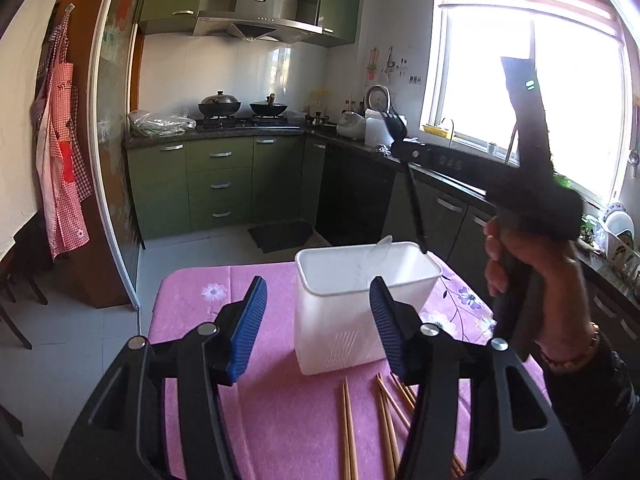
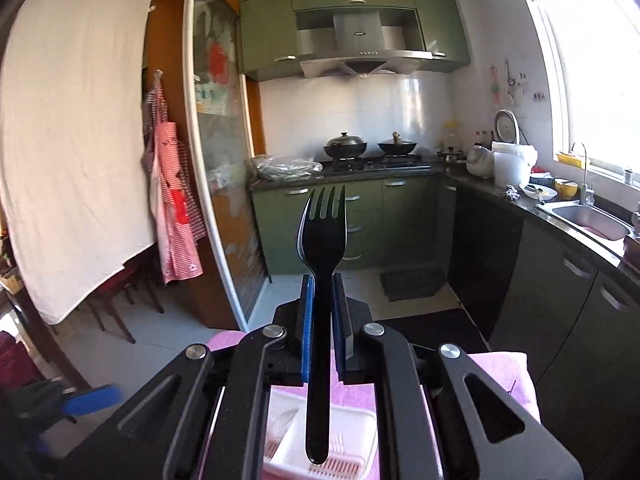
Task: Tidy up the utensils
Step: 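Drop the spoon into the white caddy with the left gripper while the right gripper drops the fork in, then grasp one wooden chopstick with the left gripper and lift it upright, then hold the chopstick upright with the left gripper while the right gripper grasps another chopstick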
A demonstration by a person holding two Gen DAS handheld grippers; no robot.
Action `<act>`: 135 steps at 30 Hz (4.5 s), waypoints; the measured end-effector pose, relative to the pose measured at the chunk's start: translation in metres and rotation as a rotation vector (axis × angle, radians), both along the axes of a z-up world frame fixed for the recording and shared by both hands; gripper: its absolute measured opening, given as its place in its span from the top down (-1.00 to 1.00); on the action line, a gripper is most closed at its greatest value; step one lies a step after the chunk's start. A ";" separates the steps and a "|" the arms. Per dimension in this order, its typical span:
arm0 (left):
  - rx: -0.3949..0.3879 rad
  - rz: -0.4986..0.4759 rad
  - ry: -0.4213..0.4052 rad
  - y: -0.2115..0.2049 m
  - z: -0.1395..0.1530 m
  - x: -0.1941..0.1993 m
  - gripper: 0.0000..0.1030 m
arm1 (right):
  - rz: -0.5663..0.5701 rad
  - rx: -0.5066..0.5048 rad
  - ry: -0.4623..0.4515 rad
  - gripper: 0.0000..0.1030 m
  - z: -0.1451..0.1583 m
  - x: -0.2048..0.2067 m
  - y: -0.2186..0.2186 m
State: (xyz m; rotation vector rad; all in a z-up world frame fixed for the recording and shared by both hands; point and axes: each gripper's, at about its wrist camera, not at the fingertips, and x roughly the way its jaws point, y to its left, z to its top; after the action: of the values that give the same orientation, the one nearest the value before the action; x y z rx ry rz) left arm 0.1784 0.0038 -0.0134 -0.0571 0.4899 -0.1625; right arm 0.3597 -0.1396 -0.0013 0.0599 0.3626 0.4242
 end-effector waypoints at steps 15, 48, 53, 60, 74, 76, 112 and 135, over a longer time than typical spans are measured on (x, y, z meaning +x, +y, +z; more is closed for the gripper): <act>0.020 -0.054 0.174 -0.004 -0.016 -0.026 -0.06 | 0.008 -0.010 0.037 0.66 -0.055 -0.030 -0.023; 0.097 -0.134 0.745 -0.044 -0.144 0.053 0.64 | 0.054 -0.032 0.381 0.27 -0.152 -0.154 -0.120; 0.116 -0.135 0.760 -0.050 -0.153 0.060 0.67 | 0.059 -0.032 0.393 0.27 -0.150 -0.153 -0.117; 0.158 -0.151 0.762 -0.067 -0.158 0.064 0.67 | 0.070 -0.040 0.409 0.20 -0.152 -0.150 -0.112; 0.114 -0.123 0.778 -0.048 -0.160 0.067 0.88 | 0.096 -0.071 0.436 0.19 -0.158 -0.148 -0.101; 0.103 -0.123 0.771 -0.046 -0.158 0.066 0.88 | 0.097 -0.075 0.437 0.19 -0.158 -0.148 -0.100; 0.082 -0.091 0.366 -0.010 -0.030 -0.047 0.89 | 0.121 -0.198 0.524 0.13 -0.171 -0.135 -0.080; 0.094 -0.100 0.341 -0.002 -0.026 -0.061 0.89 | 0.136 -0.368 0.671 0.71 -0.201 -0.093 -0.038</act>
State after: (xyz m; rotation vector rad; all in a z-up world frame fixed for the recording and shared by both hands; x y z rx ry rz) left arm 0.1172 0.0022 -0.0394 0.0326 0.8409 -0.2292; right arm 0.2664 -0.1771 -0.2020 -0.1881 1.1049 0.4586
